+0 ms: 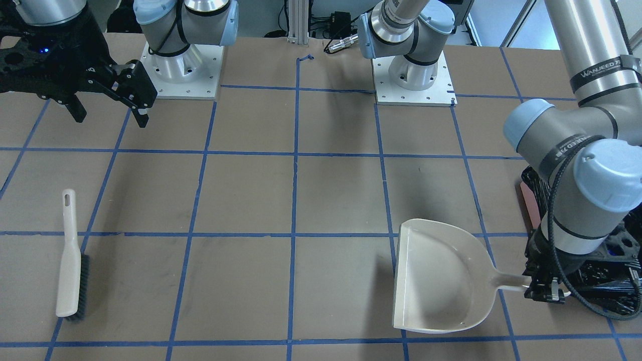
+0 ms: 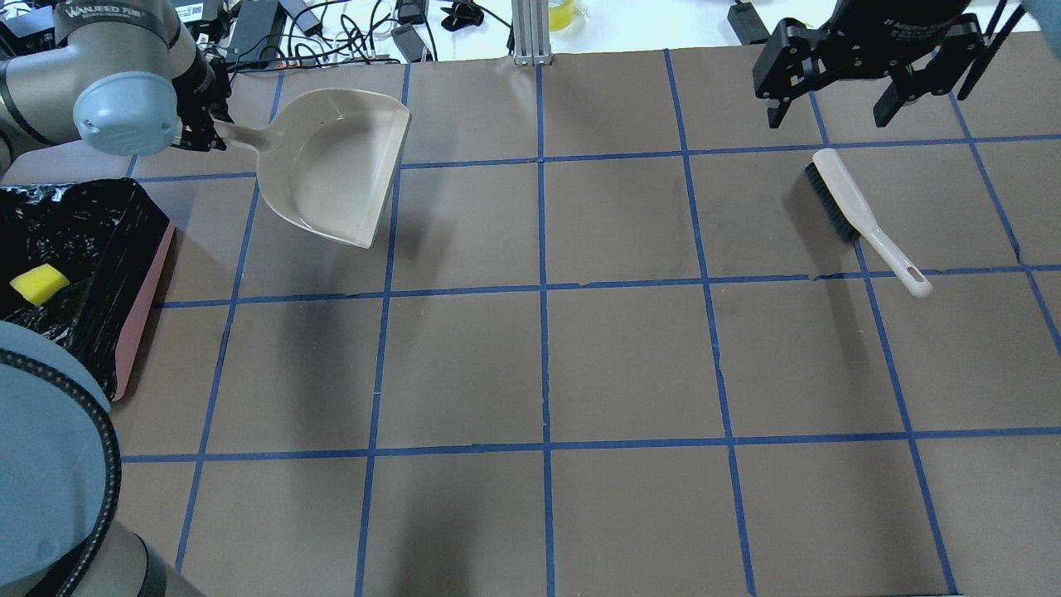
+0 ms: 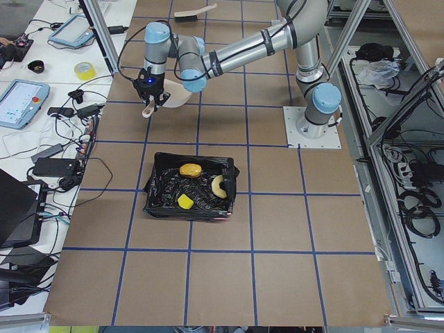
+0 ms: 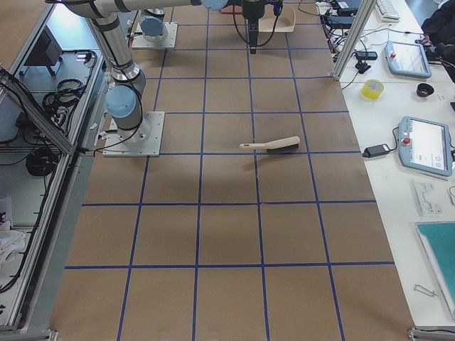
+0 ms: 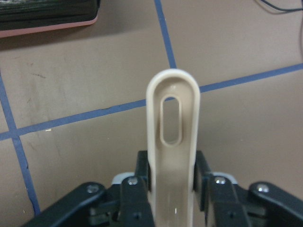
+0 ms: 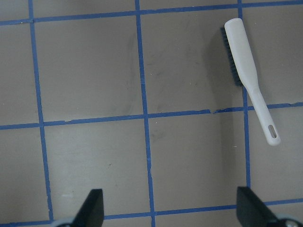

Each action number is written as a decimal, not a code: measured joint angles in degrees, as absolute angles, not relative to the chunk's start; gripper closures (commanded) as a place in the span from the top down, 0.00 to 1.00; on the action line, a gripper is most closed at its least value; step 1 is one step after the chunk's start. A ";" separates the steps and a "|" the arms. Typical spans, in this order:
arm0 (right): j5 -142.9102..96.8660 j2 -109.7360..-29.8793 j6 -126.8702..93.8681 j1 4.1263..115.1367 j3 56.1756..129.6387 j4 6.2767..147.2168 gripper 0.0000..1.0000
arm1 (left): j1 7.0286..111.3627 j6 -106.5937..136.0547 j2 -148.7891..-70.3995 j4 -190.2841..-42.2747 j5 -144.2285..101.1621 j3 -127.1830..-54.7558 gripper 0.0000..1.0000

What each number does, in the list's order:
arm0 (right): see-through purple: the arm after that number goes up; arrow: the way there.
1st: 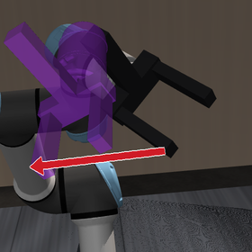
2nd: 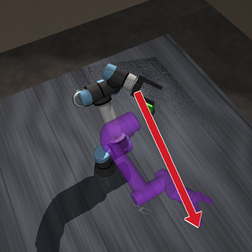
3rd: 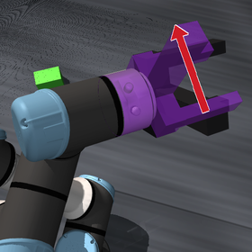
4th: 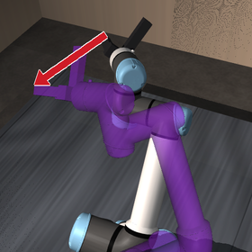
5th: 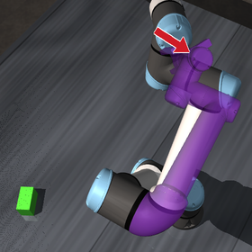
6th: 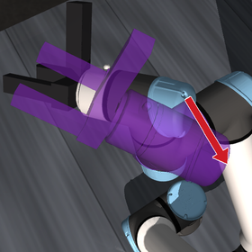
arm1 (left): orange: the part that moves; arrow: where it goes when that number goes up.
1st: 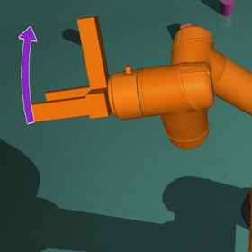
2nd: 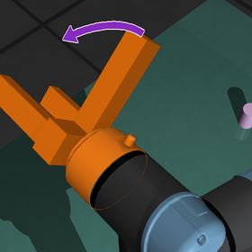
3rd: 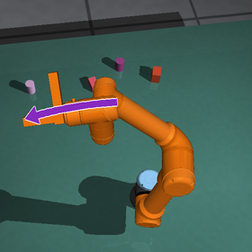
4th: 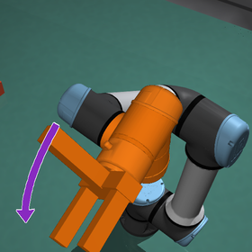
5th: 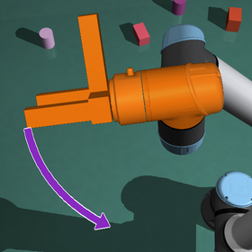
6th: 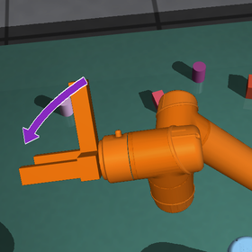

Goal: Sweep and dump trash into bin
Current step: 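Bring the empty dustpan back down onto the table with the left gripper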

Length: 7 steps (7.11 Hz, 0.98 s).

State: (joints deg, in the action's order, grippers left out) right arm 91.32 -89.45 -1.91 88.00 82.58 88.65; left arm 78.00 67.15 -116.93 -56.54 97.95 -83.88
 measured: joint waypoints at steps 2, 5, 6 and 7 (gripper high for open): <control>91.13 -89.35 -2.22 87.99 82.56 88.47 1.00 | 78.19 72.35 -121.00 -56.60 96.83 -83.79 0.00; 90.84 -89.65 -2.58 88.15 82.66 86.39 1.00 | 78.25 74.26 -124.03 -56.37 96.38 -83.64 0.00; 90.83 -89.63 -2.70 88.18 82.72 86.19 1.00 | 78.31 74.27 -124.29 -56.37 96.37 -83.64 0.00; 90.89 -89.55 -2.94 88.13 82.85 85.94 1.00 | 78.50 74.82 -124.42 -56.40 96.38 -83.73 0.00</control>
